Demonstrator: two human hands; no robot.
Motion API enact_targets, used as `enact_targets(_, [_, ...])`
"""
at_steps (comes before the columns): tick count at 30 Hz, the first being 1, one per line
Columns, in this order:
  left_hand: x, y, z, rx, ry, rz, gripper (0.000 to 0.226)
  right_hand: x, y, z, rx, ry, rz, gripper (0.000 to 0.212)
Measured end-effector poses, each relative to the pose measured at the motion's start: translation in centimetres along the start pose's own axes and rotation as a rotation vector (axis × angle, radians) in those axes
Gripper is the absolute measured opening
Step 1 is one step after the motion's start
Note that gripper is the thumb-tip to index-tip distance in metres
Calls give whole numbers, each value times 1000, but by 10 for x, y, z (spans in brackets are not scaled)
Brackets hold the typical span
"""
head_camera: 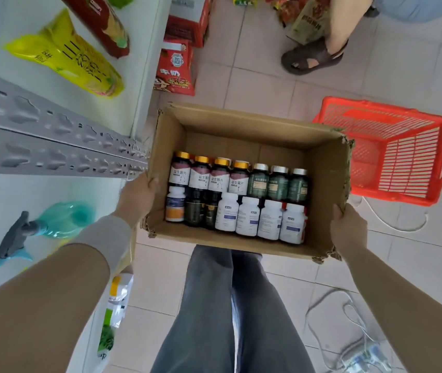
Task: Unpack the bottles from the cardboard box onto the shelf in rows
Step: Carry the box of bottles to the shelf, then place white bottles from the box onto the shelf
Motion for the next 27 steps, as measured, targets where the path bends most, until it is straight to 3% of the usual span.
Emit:
enact_targets(13, [10,12,-8,15,-18,3,43,0,-9,-1,26,9,74,34])
enact_targets(18, [3,13,-1,-143,-31,-66,43,-7,-6,6,150,-22,205,36])
enact_targets(19, [2,15,-5,-191,27,-58,43,-9,-7,7,190,-23,223,42])
enact_targets(21, [-10,28,-34,-251,320,30,42,-21,-13,-3,208,83,189,58])
enact_targets(22, [-23,41,-49,-279,472,97,40,-33,-22,-11,191,173,120,62])
enact_targets(23, [-34,59,-56,-304,523,173,35,-49,-33,-17,178,253,32,62])
enact_targets(25, [-41,100,-34,-319,290,317,29,-78,-59,-6,181,227,-122,53])
enact_targets(27, [-36,123,21,-269,-94,296,33,-91,-82,32,148,-24,-161,47])
Point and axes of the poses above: each hand's wrist, its own x-axis towards the middle knuckle, its own z-axis out of the palm, y = z × x, the point moved 8 cm from there along x, towards the middle knuckle, and after that the axes turned 1 degree about x, right-handed, at the moved point
